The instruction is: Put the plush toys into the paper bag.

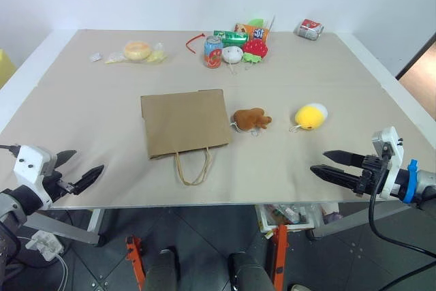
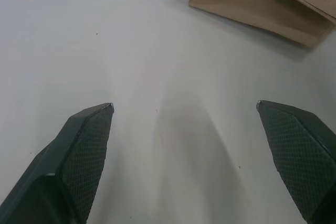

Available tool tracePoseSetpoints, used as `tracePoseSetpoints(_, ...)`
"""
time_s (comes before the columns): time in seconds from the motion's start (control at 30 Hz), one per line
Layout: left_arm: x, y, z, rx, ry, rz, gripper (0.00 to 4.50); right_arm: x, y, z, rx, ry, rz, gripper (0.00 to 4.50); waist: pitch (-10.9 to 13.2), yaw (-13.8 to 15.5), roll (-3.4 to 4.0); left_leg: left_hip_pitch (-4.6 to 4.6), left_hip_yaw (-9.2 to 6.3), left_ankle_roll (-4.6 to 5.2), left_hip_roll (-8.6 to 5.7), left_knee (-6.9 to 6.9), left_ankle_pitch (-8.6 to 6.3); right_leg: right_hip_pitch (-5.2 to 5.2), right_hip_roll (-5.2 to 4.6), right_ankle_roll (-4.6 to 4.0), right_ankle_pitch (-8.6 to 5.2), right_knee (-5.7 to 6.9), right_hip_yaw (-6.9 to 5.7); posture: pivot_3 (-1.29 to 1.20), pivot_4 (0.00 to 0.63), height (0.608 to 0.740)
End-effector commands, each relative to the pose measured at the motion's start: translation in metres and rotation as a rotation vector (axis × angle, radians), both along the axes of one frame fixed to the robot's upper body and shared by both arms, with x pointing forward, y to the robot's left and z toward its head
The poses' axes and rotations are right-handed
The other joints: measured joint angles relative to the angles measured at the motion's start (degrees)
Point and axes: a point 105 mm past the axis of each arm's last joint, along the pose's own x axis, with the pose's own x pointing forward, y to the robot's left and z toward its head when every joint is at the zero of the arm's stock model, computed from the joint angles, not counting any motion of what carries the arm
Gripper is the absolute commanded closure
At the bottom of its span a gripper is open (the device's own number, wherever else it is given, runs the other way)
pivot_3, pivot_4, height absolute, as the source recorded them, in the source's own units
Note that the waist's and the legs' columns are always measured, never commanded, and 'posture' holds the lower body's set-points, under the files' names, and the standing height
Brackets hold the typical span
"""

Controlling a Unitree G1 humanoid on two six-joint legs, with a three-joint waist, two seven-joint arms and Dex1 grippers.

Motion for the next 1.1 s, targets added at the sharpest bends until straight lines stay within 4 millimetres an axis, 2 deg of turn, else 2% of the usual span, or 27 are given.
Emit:
tracePoseSetpoints(0.03,0.003,-0.021,0.023,0.011,-0.05,-0.132,0.0,-0.003,0.01,0.015,0.015,-0.057,0.042,0.05,0.0,0.0,0.0,0.0,0.0,0.0,0.0,0.0,0.0,0.0,0.0,0.0,0.0,0.0,0.0,0.0,0.15,0.74)
tracePoseSetpoints(0.13,0.002,-0.058,0.039,0.1,-0.101,-0.411,0.0,-0.007,0.031,0.017,0.034,-0.062,0.117,0.05,0.0,0.0,-0.01,0.0,0.0,0.0,0.0,0.0,0.0,0.0,0.0,0.01,0.01,0.0,0.0,0.0,0.15,0.74)
tracePoseSetpoints(0.2,0.003,-0.075,0.04,0.239,-0.155,-0.532,0.0,-0.01,0.045,0.02,0.035,-0.063,0.178,0.05,0.0,0.1,-0.02,0.0,-0.03,0.0,0.01,0.0,0.0,0.01,0.03,0.02,0.02,0.02,-0.06,0.0,0.15,0.74)
tracePoseSetpoints(0.27,0.004,-0.104,0.042,0.352,-0.229,-0.708,0.0,-0.021,0.073,0.022,0.029,-0.059,0.309,0.05,0.0,0.1,0.0,0.02,-0.02,0.0,0.0,0.02,0.0,0.06,0.02,-0.02,0.04,0.02,-0.05,0.0,0.15,0.74)
tracePoseSetpoints(0.37,0.006,-0.134,0.036,0.504,-0.328,-0.904,0.0,-0.033,0.102,0.023,0.031,-0.063,0.428,0.05,0.0,0.0,-0.01,0.04,0.06,0.0,0.0,0.05,0.0,0.07,0.0,-0.04,0.07,0.02,0.03,0.0,0.15,0.74)
tracePoseSetpoints(0.5,0.015,-0.162,0.027,0.582,-0.424,-1.071,0.0,-0.039,0.116,0.025,0.04,-0.072,0.464,0.05,0.0,0.1,0.01,0.01,0.03,0.01,0.03,0.07,0.01,0.26,0.09,0.04,0.14,0.07,0.05,0.0,0.15,0.74)
tracePoseSetpoints(0.6,0.019,-0.169,0.023,0.603,-0.446,-1.14,0.0,-0.038,0.115,0.025,0.041,-0.078,0.433,0.05,0.0,0.2,-0.01,-0.07,0.02,0.05,0.05,0.27,0.03,0.32,0.13,0.12,0.13,0.08,0.05,0.0,0.15,0.74)
tracePoseSetpoints(0.73,0.027,-0.169,0.018,0.629,-0.464,-1.165,0.0,-0.041,0.115,0.023,0.041,-0.078,0.407,0.05,0.0,0.2,-0.02,-0.1,0.02,0.11,0.07,0.5,0.06,0.42,0.14,0.21,0.12,0.08,0.07,0.0,0.15,0.74)
tracePoseSetpoints(1.1,0.037,-0.189,0.03,0.531,-0.515,-1.186,0.0,-0.037,0.111,0.028,0.05,-0.115,0.35,0.05,0.0,0.2,-0.02,-0.03,-0.04,0.12,0.1,0.76,0.07,0.7,0.17,0.25,0.25,0.12,0.06,0.0,0.15,0.74)
